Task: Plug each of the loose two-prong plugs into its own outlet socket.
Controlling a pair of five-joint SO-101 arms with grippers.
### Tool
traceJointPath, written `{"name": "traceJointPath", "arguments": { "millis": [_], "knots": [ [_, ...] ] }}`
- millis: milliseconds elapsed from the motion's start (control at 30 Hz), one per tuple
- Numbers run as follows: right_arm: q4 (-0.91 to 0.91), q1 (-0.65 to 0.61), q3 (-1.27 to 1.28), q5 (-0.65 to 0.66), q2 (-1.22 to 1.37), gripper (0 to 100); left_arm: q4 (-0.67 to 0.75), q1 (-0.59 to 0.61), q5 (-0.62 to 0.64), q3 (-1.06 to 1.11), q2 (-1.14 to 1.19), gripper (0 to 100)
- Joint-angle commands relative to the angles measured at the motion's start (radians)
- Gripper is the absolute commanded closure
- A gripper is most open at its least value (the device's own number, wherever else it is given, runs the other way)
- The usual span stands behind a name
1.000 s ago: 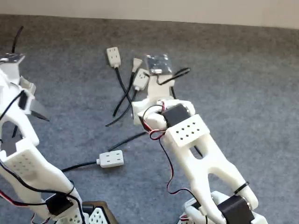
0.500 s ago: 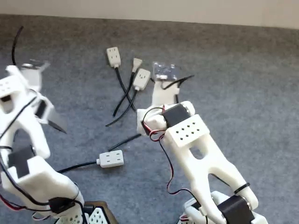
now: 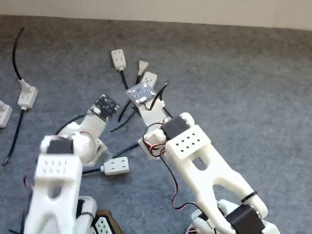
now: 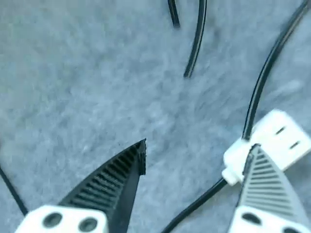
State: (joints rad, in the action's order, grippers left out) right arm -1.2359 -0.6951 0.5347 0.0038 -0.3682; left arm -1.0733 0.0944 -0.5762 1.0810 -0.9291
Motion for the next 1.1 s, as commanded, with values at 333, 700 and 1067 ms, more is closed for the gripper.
{"name": "traceJointPath", "arguments": {
  "millis": [333,700,1067],
  "knots": [
    [-0.002,-0.073,-0.196,-0.170,-0.018,99.3,0.002,-0.101,0.328,0.136,-0.581,59],
    [-0.054,-0.200,-0.211,-0.186,-0.120,99.3,0.011,-0.065,0.387,0.320,-0.800,59],
    [-0.150,-0.162,-0.308,-0.152,0.001,99.3,0.040,-0.048,0.387,0.358,-0.811,59]
  ]
}}
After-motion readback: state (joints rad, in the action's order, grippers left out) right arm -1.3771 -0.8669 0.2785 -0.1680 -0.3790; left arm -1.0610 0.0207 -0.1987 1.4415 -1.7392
